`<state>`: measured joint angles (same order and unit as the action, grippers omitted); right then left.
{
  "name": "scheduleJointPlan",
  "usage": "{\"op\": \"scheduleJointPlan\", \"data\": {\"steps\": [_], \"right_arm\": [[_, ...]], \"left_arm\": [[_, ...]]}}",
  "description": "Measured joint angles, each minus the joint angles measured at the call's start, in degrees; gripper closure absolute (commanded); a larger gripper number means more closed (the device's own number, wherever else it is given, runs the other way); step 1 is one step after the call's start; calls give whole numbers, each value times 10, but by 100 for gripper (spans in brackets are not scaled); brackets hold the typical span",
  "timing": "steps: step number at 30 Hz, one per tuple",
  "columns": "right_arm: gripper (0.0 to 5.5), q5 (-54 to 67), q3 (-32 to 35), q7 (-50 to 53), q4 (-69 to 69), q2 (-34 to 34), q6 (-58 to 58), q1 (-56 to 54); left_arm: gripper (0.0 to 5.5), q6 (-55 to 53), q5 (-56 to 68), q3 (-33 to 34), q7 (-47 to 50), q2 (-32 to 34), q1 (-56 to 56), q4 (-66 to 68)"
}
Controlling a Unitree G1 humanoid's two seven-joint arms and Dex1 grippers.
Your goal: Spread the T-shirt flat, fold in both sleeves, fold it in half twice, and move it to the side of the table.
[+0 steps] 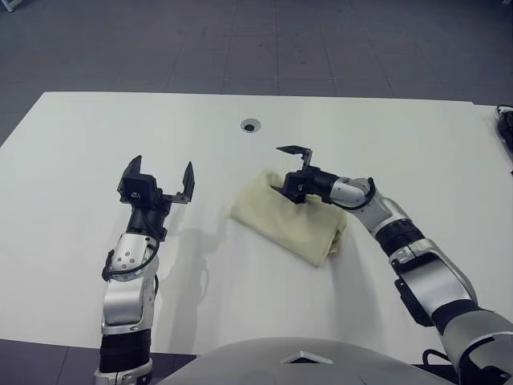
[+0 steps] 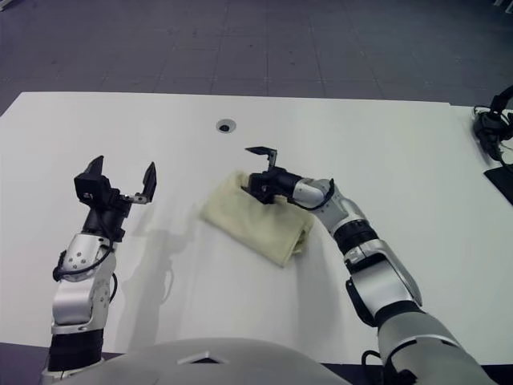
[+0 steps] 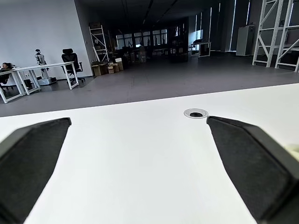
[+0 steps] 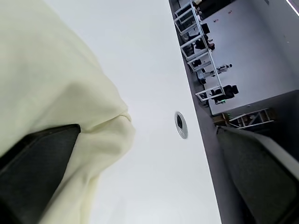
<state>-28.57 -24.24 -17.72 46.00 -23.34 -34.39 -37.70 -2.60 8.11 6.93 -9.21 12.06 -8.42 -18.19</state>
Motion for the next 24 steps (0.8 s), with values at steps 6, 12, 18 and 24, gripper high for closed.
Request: {"op": "scheduleJointPlan", "data": {"steps": [6,12,18,24], "right_arm": [[11,-13,18,46,15,-31,10,-1],[11,-17,50,98,-45,-54,35,5],[11,47,84,68,-164,-47,68,59],[11,96,60,-33,-227,-20,106,110]], "left_arm": [[10,0,0,0,-1,0,-2,0],[10,1,0,0,-1,-1,-3,-1],[10,1,0,0,3,-3,-7,-8],[10,1,0,0,5,-4,-7,-8]]}}
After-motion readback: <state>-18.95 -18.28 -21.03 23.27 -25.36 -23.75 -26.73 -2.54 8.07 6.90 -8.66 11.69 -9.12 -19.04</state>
